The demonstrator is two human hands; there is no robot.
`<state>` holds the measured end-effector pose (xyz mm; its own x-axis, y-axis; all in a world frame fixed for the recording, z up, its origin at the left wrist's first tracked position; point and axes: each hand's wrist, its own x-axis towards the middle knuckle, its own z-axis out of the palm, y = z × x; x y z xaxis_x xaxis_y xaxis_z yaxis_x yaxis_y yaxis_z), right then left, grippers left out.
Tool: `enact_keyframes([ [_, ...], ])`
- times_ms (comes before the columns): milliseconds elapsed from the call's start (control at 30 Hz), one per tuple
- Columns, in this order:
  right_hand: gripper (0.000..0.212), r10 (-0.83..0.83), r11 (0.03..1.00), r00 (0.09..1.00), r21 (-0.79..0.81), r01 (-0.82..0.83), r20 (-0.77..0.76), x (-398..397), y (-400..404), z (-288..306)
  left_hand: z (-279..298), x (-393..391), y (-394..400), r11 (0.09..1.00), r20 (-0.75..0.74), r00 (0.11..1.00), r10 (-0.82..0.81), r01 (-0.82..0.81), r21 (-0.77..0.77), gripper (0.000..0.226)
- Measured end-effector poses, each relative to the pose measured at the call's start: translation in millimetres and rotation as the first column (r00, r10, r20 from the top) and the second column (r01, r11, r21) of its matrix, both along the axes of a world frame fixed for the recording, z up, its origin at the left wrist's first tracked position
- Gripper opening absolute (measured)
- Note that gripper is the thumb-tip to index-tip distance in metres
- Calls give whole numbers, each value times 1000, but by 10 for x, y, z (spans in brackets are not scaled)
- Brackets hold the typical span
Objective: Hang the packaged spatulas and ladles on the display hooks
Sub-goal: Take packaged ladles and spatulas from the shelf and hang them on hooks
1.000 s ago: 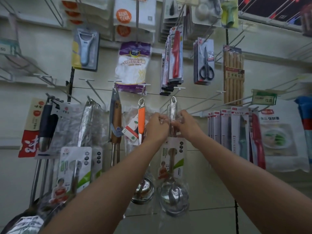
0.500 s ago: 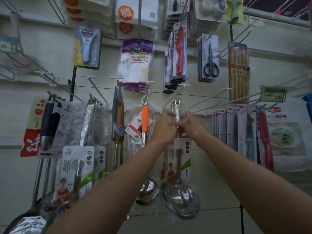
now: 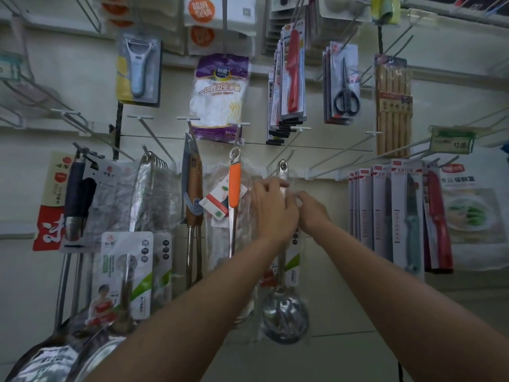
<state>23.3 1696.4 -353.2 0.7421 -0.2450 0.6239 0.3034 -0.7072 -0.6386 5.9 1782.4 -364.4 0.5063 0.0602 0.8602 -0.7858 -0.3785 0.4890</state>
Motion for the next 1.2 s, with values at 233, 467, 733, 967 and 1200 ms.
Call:
enact_keyframes([
  [233, 36, -25, 998, 997, 51, 29, -72, -173, -280, -463, -496, -83, -321, 991, -140, 983, -116, 124, 56, 15],
  [467, 40, -112, 993, 973, 17, 118, -200, -464, -551, -1106, -1116, -171, -568, 984, -313, 938, -148, 172, 52, 21],
  [733, 35, -104, 985, 926, 88, 145, -362, -388, -758, -2088, -1906, -118, -624, 957, -480, 848, -226, 286, 53, 20],
  [967, 40, -29, 988, 871, 118, 99, -491, -124, -720, -2813, -2732, 199, -492, 945, -620, 762, -187, 313, 100, 18],
  [1200, 43, 102, 989, 754, 147, -7, -648, 294, -584, -3188, -3339, 762, -181, 961, -761, 643, -86, 255, 107, 15],
])
